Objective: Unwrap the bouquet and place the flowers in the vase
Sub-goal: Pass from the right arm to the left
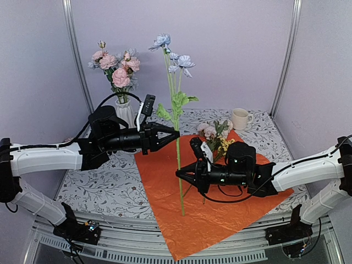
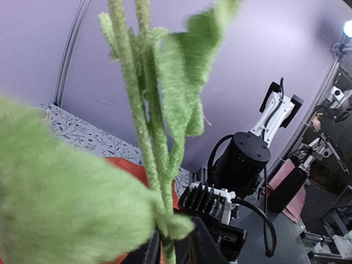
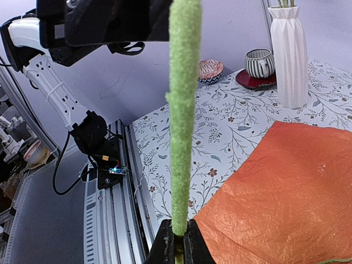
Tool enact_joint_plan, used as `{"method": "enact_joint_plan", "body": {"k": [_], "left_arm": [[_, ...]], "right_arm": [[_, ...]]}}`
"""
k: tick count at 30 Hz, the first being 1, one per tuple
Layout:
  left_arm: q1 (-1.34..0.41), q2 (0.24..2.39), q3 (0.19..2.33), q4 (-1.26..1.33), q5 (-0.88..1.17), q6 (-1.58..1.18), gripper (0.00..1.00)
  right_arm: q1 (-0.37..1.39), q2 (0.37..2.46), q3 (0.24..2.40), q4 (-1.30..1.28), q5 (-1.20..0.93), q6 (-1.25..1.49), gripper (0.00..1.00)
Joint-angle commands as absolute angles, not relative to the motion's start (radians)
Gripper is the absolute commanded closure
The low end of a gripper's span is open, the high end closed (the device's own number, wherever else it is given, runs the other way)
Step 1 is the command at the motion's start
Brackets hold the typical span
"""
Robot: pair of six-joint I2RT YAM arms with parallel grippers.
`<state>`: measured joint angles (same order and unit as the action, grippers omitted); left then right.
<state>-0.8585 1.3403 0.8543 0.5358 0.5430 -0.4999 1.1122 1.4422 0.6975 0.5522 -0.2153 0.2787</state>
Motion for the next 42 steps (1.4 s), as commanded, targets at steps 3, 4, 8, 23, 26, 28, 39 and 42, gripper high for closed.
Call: {"method": "enact_joint_plan", "body": {"k": [3,4,8,23,26,28,39,42], "left_arm": [[-0.882,1.346,0.858,0.583,0.556,-0.489,0.97],[-0.882,1.342,0.856,0.582,0.551,-0.485,1.0],[-0.881,1.32,0.845,0.563,0.515,-0.463,1.0],[-0.65,1.067,0.779,0.328,0.309,-0.34,1.0],[-0.543,1.013,0.772,0.28,0.294,-0.352,1.0],[-0.485,0.988,0.784,0.243,0.295,-0.346,1.0],[-0.239,0.917,0.909,0.156,0.069,-0.24,1.0],[-0.213,0.934,0.929,0.235,0.029,-0.222,1.0]], "right_arm": [[1.118,1.448,0.716,0.57,-0.176,0.282,0.95],[1.118,1.445,0.711,0.572,-0.157,0.287,0.89],[1.118,1.411,0.679,0.572,-0.058,0.303,0.64],[0.855,1.177,0.542,0.463,0.194,0.341,0.02],[0.745,1.158,0.551,0.438,0.217,0.323,0.01],[0.707,1.169,0.575,0.414,0.276,0.301,0.01],[0.695,1.23,0.46,0.525,0.423,0.315,0.01],[0.694,1.218,0.436,0.561,0.413,0.301,0.01]]}}
